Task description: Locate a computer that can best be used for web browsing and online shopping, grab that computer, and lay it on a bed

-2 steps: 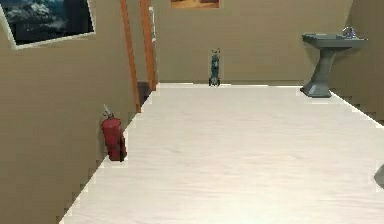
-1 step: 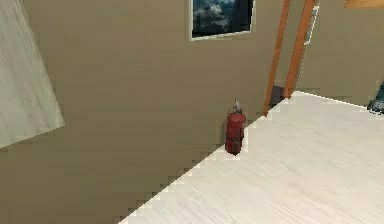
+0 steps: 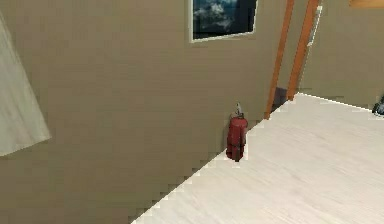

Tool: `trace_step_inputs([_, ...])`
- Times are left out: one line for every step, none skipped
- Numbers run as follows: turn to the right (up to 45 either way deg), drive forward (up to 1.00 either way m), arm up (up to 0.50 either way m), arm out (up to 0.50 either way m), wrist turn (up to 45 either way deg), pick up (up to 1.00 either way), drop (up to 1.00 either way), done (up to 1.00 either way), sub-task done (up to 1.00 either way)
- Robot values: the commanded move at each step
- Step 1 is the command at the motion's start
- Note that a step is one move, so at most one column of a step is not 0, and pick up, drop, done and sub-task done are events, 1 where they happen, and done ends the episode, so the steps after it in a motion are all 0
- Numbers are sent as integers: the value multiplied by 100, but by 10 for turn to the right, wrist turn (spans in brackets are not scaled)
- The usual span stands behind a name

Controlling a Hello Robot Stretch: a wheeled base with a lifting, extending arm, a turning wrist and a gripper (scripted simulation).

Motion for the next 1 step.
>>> trace_step_inputs([300,0,0,0,0,0,0,0,0])
